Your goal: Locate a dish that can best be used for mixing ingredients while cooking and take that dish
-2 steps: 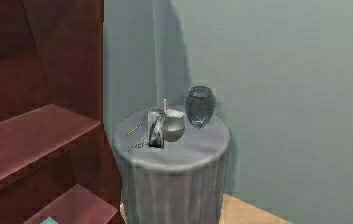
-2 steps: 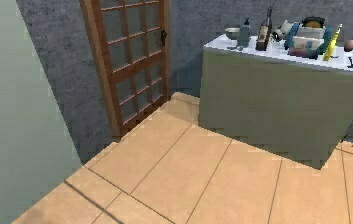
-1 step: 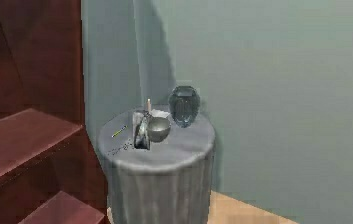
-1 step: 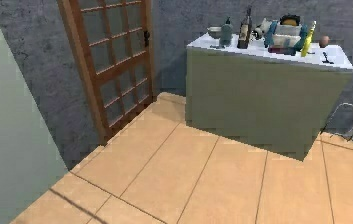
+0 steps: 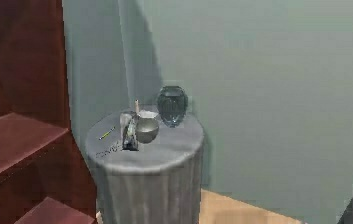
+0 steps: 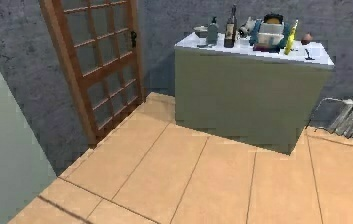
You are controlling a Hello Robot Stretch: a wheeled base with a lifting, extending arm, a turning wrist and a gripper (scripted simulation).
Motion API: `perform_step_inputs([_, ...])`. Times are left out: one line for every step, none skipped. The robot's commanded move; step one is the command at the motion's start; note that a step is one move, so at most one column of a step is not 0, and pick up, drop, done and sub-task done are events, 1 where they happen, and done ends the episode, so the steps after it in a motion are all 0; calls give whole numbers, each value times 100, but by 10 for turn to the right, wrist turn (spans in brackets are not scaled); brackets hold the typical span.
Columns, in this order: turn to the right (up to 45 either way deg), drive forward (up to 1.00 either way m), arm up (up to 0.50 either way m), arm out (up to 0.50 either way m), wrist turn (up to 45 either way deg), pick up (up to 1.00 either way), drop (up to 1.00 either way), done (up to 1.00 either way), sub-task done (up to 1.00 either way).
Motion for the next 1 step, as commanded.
perform_step_inputs([0, 35, 0, 0, 0, 0, 0, 0, 0])
